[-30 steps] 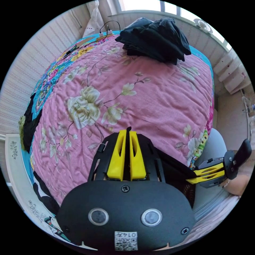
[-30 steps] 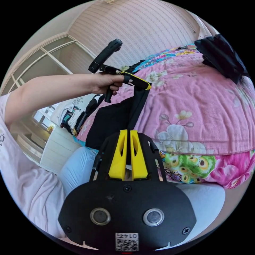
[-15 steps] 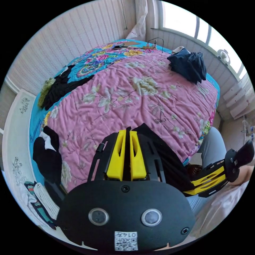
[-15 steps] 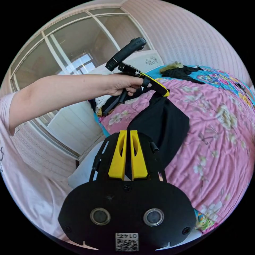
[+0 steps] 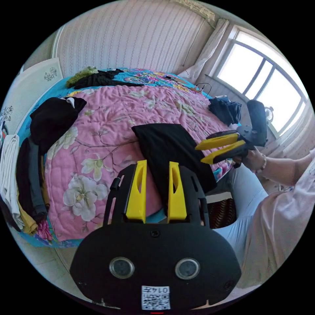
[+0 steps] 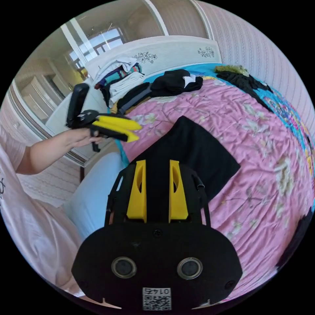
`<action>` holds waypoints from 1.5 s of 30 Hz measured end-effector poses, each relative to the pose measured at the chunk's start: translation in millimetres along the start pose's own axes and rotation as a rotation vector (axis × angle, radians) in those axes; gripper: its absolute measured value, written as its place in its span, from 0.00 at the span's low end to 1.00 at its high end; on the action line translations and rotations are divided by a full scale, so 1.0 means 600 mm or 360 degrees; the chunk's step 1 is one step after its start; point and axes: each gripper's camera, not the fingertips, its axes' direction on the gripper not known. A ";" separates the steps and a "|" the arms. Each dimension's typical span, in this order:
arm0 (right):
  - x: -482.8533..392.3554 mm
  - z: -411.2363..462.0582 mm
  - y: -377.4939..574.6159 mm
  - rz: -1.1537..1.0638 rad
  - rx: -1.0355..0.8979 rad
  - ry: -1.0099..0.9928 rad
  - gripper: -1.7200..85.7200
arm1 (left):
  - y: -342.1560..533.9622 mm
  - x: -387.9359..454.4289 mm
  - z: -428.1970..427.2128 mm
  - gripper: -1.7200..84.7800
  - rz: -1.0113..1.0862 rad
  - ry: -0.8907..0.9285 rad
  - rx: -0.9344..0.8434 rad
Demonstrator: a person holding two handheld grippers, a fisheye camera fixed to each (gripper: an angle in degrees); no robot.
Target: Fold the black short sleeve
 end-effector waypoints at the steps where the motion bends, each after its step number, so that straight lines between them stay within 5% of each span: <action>1: 0.020 0.024 -0.029 -0.0048 -0.0036 0.0083 0.15 | 0.005 0.016 -0.022 0.15 -0.0005 -0.0028 0.0050; 9: 0.160 0.264 -0.228 -0.0073 -0.0407 0.0203 0.21 | -0.031 0.051 -0.040 0.18 -0.0358 -0.0144 0.0081; 11: 0.187 0.380 -0.239 -0.0066 -0.0720 0.0098 0.21 | -0.045 0.054 -0.009 0.18 -0.0353 -0.0145 -0.0059; 22: 0.198 0.474 -0.243 -0.0158 -0.0684 0.0139 0.13 | -0.126 0.049 -0.091 0.17 -0.0466 -0.0177 0.0115; 27: 0.187 0.451 -0.230 -0.0239 -0.0607 0.0028 0.09 | -0.151 0.034 -0.131 0.08 -0.0513 0.0010 0.0151; 38: 0.098 0.144 -0.083 -0.0262 0.0296 0.0081 0.09 | -0.230 0.191 -0.319 0.06 -0.0095 -0.0024 0.0349; 45: 0.073 0.096 -0.172 -0.0395 0.0222 0.0134 0.09 | -0.262 0.240 -0.337 0.07 -0.0053 -0.0008 0.0454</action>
